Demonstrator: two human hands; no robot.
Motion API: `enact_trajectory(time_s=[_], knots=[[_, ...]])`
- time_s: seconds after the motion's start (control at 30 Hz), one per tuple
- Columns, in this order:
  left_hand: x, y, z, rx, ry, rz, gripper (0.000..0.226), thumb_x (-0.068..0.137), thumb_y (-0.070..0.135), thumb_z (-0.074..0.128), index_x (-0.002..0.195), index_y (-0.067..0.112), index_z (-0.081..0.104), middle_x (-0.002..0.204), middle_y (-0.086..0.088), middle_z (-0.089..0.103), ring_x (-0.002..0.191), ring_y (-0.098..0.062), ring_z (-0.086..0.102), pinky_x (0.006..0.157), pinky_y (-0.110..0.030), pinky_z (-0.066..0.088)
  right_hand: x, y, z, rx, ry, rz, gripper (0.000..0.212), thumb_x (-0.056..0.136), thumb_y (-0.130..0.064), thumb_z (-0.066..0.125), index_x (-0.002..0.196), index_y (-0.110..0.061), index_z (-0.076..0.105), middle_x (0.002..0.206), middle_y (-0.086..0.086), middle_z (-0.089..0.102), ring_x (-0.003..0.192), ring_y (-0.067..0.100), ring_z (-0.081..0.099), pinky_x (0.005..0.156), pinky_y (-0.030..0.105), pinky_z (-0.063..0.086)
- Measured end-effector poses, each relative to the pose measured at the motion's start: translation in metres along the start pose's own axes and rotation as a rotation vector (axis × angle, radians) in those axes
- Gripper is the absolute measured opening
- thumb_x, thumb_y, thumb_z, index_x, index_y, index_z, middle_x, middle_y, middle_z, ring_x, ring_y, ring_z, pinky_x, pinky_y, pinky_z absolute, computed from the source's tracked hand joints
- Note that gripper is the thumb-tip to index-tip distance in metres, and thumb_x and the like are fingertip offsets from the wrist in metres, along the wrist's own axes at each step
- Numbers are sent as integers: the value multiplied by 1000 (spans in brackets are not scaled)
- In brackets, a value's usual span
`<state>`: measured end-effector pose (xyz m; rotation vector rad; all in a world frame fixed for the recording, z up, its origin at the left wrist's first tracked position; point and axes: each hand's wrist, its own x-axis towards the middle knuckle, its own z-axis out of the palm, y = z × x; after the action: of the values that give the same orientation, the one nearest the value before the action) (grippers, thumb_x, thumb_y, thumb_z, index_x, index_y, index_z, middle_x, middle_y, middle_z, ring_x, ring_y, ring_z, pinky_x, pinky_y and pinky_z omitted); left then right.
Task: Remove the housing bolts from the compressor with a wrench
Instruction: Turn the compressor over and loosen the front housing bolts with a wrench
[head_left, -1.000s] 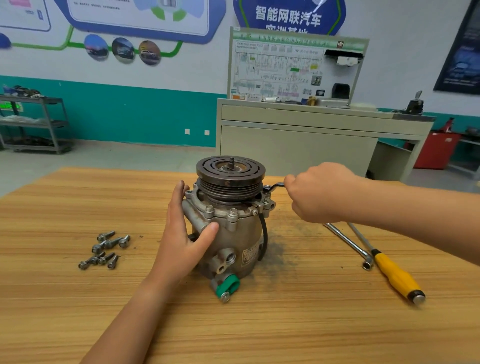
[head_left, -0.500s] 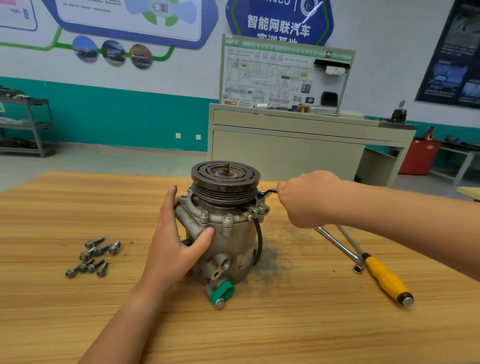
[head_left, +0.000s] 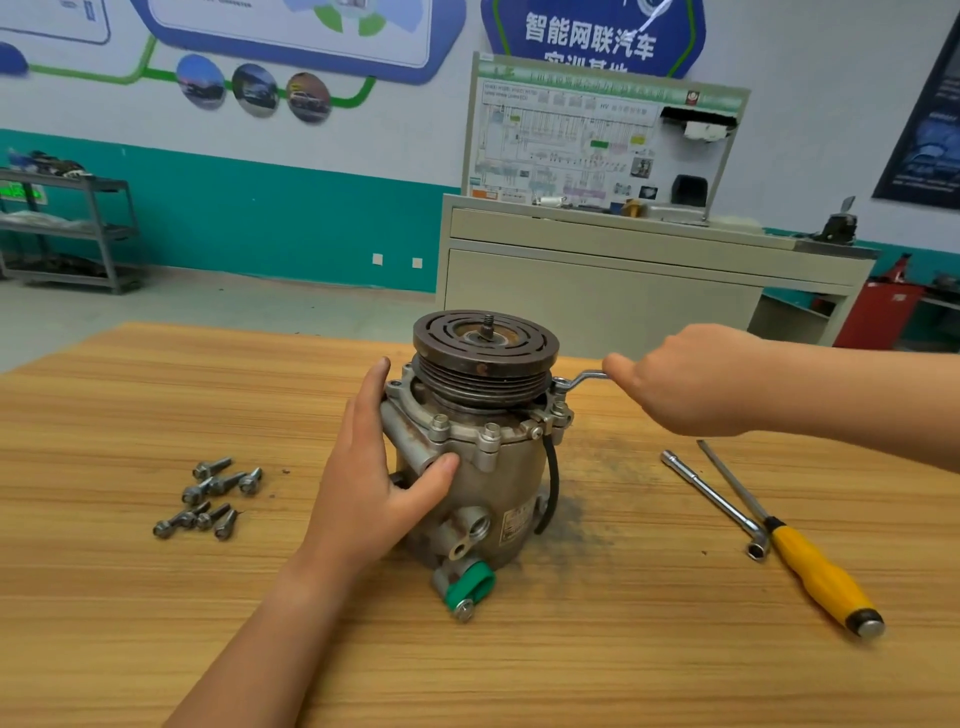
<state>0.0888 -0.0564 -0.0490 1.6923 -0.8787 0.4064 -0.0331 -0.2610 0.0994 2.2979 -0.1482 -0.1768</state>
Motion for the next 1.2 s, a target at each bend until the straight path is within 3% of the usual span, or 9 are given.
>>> enact_trajectory(time_s=[0.2,0.33,0.53,0.63,0.73,0.8,0.97,1.07,1.2], knots=[[0,0,1,-7,11,12,82,65,60,56,131,58,8,124,41,27,114,29,28,86,7,25,-1,-18,-7,162,-23,20,8,93,-11,34,94,-16,27,63,-2,39,52,10,38,44,22,29],[-1,0,0,-35,7,-24,84,63,62,57,129,64,6,129,36,30,123,6,38,94,-12,32,0,-15,-2,156,13,19,5,96,-20,30,94,-16,28,61,-2,39,51,12,38,44,24,29],[-3,0,1,-40,19,-26,84,62,62,58,127,68,6,141,14,35,129,-11,41,100,-31,39,31,6,20,-51,120,-4,24,93,-6,37,116,-11,38,61,-3,39,49,13,38,43,24,30],[-3,-1,1,-47,18,-36,85,63,61,59,127,70,6,145,8,34,130,-13,40,102,-43,42,57,7,33,123,321,-28,32,91,-2,46,122,-10,41,96,4,58,85,20,57,76,30,50],[-3,-1,1,-44,19,-43,85,62,61,60,128,70,6,146,8,33,130,-14,39,102,-47,42,79,-4,43,287,630,-69,36,81,9,59,117,2,56,114,20,63,104,30,61,96,42,44],[-2,-1,1,-48,21,-45,86,62,62,60,128,71,5,146,8,33,130,-13,39,103,-44,42,84,-11,41,345,652,-81,36,82,9,58,118,3,58,116,21,62,107,32,60,100,43,39],[-2,0,1,-64,35,-38,87,63,60,60,129,68,5,141,6,38,127,-15,43,102,-44,42,64,-2,45,763,787,266,21,97,-14,41,108,0,51,80,17,62,71,34,61,59,40,45],[-2,2,3,-77,62,-50,87,62,57,60,129,67,6,132,11,41,120,-10,46,99,-38,44,32,7,59,1025,793,378,21,99,-21,35,107,-6,47,65,5,53,57,27,54,49,40,44],[0,5,6,-88,87,-95,91,60,55,61,140,46,17,130,9,43,118,-13,49,97,-36,44,-8,-15,76,1000,544,367,20,97,-24,39,98,-13,56,63,-6,49,60,20,48,51,28,32]])
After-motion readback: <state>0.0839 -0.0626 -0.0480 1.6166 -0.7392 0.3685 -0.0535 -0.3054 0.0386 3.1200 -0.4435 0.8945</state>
